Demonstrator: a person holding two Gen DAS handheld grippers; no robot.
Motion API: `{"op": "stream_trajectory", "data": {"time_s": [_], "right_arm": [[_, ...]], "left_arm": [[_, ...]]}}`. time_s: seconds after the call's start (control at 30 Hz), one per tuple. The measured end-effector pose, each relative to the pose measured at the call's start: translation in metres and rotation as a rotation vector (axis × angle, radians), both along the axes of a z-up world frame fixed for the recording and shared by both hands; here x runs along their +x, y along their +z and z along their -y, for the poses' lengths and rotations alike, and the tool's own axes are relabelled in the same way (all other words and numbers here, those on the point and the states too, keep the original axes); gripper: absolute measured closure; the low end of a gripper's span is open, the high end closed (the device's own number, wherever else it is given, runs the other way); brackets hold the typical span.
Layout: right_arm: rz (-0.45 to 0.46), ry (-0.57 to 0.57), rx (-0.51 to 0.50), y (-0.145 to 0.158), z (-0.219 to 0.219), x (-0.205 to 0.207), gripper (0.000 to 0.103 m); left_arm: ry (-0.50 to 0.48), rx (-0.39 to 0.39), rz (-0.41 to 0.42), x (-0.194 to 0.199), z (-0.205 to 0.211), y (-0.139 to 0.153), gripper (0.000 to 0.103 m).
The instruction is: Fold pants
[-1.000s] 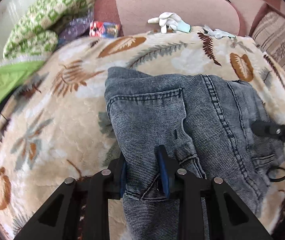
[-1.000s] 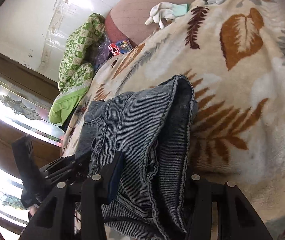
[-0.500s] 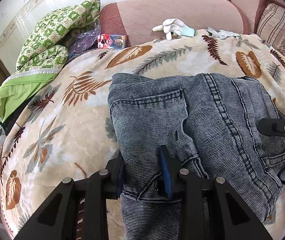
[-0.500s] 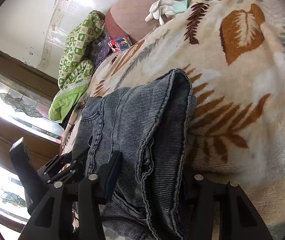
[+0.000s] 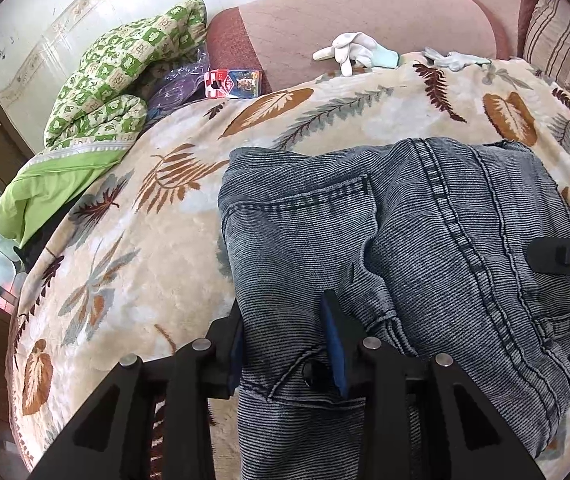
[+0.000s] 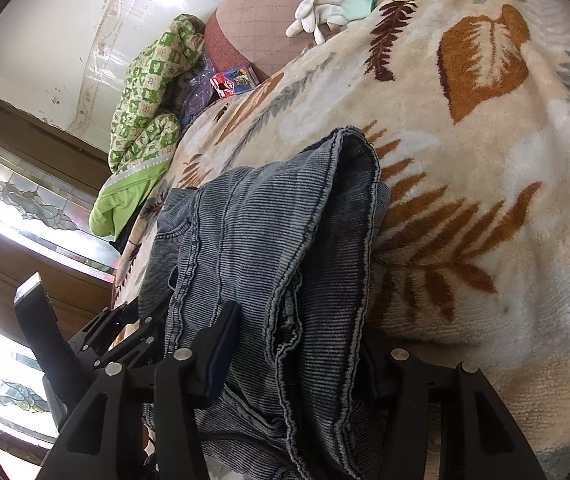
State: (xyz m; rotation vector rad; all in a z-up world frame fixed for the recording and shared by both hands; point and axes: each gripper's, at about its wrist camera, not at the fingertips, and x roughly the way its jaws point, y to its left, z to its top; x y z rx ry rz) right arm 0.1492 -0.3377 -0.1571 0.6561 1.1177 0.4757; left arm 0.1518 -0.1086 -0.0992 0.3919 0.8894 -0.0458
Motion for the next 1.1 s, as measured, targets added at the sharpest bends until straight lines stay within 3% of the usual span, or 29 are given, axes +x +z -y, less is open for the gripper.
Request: {"op": "stream_trajectory", "data": {"time_s": [0.17, 0.3, 0.57, 0.63, 0.73, 0.8, 0.97, 1.1], "right_arm": [[-0.009, -0.007, -0.017, 0.003, -0.001, -0.001, 0.045], [-0.001, -0.022, -0.056, 0.016, -0.001, -0.007, 0.038], [0.163, -0.106, -0.16, 0.064, 0.004, -0.031, 0.036], [0.211, -0.132, -0.184, 0.076, 0.004, -0.039, 0.036], [0.279, -0.156, -0.189, 0.094, 0.002, -0.052, 0.036], [0.33, -0.167, -0.189, 0.107, -0.001, -0.061, 0.036], [0.416, -0.185, -0.178, 0.133, -0.008, -0.082, 0.035], [0.489, -0.194, -0.185, 0.149, -0.017, -0.096, 0.034]], "left_arm": [[0.028, 0.005, 0.008, -0.003, -0.001, 0.006, 0.063], [0.068, 0.013, 0.067, -0.014, -0.005, 0.019, 0.044], [0.136, -0.028, 0.242, -0.051, -0.017, 0.075, 0.025], [0.143, -0.042, 0.284, -0.062, -0.02, 0.09, 0.025], [0.144, -0.057, 0.332, -0.08, -0.022, 0.109, 0.023], [0.144, -0.065, 0.364, -0.09, -0.022, 0.12, 0.016], [0.136, -0.076, 0.445, -0.118, -0.023, 0.146, 0.015], [0.127, -0.101, 0.486, -0.137, -0.025, 0.163, 0.005]]}}
